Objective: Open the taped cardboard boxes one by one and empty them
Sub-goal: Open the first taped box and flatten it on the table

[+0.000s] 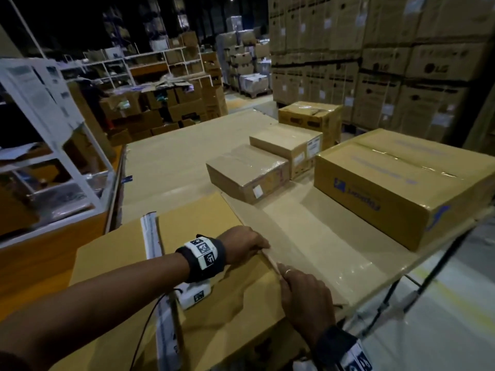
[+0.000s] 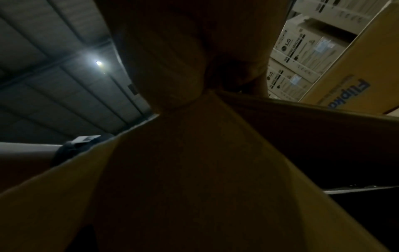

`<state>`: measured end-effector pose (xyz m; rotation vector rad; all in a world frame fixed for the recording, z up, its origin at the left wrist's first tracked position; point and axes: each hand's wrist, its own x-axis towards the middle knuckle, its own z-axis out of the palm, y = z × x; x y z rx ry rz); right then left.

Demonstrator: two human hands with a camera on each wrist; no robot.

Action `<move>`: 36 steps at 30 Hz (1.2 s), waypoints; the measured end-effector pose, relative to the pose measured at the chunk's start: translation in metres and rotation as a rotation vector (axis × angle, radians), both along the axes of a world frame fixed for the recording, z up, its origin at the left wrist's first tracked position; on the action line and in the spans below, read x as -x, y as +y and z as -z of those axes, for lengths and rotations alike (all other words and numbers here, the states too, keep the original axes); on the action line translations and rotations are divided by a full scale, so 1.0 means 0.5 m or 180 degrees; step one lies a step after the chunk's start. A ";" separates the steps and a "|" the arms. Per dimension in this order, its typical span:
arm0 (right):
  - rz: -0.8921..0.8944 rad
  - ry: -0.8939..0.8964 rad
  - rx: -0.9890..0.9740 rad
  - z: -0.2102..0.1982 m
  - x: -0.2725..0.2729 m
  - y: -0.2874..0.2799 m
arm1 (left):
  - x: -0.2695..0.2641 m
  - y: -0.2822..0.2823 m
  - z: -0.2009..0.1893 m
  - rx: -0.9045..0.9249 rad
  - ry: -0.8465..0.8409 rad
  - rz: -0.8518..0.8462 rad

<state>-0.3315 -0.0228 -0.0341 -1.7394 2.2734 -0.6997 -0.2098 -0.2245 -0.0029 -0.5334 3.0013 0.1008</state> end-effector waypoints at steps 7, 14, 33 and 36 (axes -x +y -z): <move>-0.0890 -0.0305 -0.0830 -0.050 0.056 -0.048 | -0.011 -0.085 -0.049 -0.0337 0.0394 -0.0116; -0.1385 -0.0261 -0.1093 -0.122 0.073 -0.216 | -0.046 -0.238 -0.032 -0.0463 0.0145 -0.0828; -0.1773 -0.0147 -0.1783 -0.036 0.062 -0.337 | -0.035 -0.277 0.005 -0.1076 -0.0211 -0.0815; -0.1780 -0.0272 -0.1742 -0.039 0.066 -0.336 | -0.034 -0.253 -0.010 -0.0917 -0.0353 -0.0947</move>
